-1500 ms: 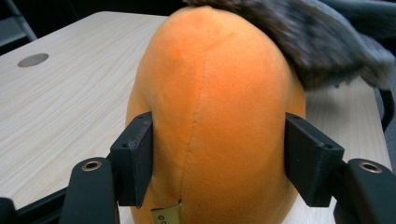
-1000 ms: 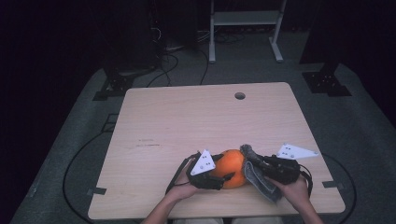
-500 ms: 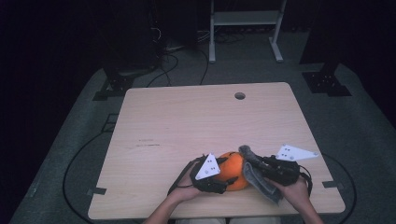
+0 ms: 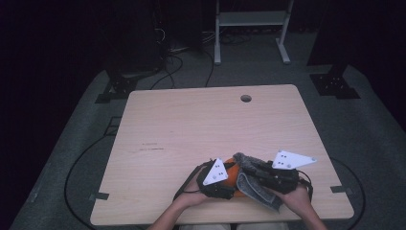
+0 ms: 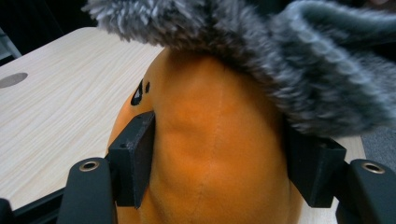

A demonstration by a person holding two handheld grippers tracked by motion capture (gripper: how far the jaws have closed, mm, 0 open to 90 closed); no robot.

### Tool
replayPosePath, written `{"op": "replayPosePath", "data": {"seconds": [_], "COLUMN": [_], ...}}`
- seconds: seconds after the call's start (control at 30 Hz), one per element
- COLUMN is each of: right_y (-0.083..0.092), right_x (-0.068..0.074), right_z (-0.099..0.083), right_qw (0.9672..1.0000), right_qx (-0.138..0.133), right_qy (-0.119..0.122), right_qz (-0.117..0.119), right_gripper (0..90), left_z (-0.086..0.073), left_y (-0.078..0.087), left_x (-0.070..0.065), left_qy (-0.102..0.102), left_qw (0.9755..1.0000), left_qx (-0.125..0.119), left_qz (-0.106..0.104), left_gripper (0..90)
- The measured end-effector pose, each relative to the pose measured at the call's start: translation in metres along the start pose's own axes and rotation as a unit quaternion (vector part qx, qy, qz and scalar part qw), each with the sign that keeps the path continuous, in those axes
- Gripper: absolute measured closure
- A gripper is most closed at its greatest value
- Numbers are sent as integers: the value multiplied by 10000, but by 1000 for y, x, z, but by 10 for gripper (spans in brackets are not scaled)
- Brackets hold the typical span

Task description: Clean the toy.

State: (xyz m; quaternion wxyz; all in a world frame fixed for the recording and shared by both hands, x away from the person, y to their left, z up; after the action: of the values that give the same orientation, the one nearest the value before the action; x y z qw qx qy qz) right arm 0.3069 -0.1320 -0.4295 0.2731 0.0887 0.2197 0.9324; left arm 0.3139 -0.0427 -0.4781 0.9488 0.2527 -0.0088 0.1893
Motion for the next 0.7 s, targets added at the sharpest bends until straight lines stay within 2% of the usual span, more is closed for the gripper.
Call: {"op": "replayPosePath", "data": {"seconds": [0.03, 0.1, 0.13, 0.2, 0.23, 0.3, 0.43, 0.53, 0.57, 0.63, 0.7], "right_y": [0, 3, 3, 8, 11, 14, 12, 9, 8, 6, 7], "right_x": [-3, -18, -18, -36, -44, -49, -31, -10, -7, -10, -19], "right_z": [-1, -9, -9, -20, -28, -36, -21, -7, -6, -9, -16], "right_qw": [10000, 9996, 9996, 9979, 9967, 9956, 9981, 9996, 9998, 9998, 9995], "right_qx": [-21, -5, -5, 4, 126, 226, 118, -62, -23, -5, -15], "right_qy": [-80, -224, -224, -539, -611, -726, -496, -256, -180, -180, -301], "right_qz": [-4, -194, -194, -370, -514, -541, -347, 48, 23, -34, -64], "right_gripper": [784, 784, 784, 784, 785, 785, 787, 785, 785, 785, 785], "left_z": [0, 0, 0, 0, 0, 0, -1, 0, 0, 0, 0], "left_y": [1, 0, 0, 0, 0, 1, 2, 0, 0, 0, 2], "left_x": [0, -1, -1, -1, -1, 1, 2, 1, 1, 1, 1], "left_qy": [18, -17, -17, -61, -61, -6, 26, -4, -9, 23, 96], "left_qw": [10000, 10000, 10000, 10000, 10000, 10000, 10000, 10000, 10000, 10000, 9999], "left_qx": [-13, 6, 6, 13, 10, -13, 5, 8, 19, 2, -23], "left_qz": [-3, -1, -1, -12, -33, -57, -26, 7, 13, 5, -123], "left_gripper": [321, 323, 323, 322, 322, 321, 314, 315, 315, 316, 311]}}
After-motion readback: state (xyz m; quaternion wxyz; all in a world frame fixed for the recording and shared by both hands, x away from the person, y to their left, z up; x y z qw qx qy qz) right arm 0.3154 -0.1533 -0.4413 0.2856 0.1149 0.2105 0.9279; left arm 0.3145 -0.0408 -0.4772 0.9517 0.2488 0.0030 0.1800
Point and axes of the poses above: each handheld gripper's, and its own axes: y roughly backward along the jaws, z roughly out of its top, x roughly to its left, the point moved 9 cm from there along -y, roughly forward along the jaws, and after that the axes turned 5 degrees about x, right-handed, at the moved point
